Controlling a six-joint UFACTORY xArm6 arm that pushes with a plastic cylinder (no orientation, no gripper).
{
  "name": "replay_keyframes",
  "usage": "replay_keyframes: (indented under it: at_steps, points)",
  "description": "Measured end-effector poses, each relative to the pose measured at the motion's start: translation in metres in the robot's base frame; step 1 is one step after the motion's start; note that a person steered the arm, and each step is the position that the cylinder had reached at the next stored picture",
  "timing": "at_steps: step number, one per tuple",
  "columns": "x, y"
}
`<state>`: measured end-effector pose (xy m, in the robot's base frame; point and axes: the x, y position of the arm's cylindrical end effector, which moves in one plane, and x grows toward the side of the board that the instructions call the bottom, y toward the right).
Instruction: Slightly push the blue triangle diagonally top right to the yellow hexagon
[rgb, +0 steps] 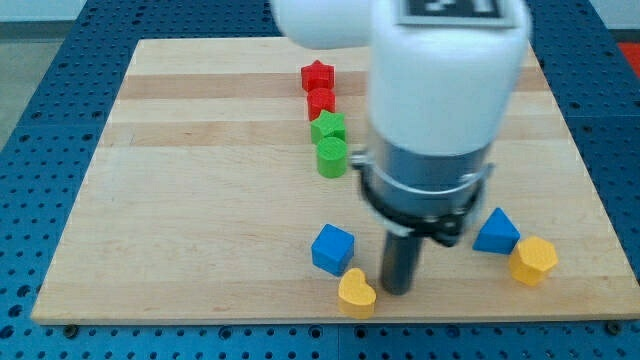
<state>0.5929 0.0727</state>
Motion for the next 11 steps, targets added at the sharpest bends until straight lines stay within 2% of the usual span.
replay_keyframes:
  at_steps: [2,3,9,11]
  points:
    - [0.0,0.023]
    - [0.013,0.027]
    - [0.007,-0.013]
    - [-0.01,-0.02]
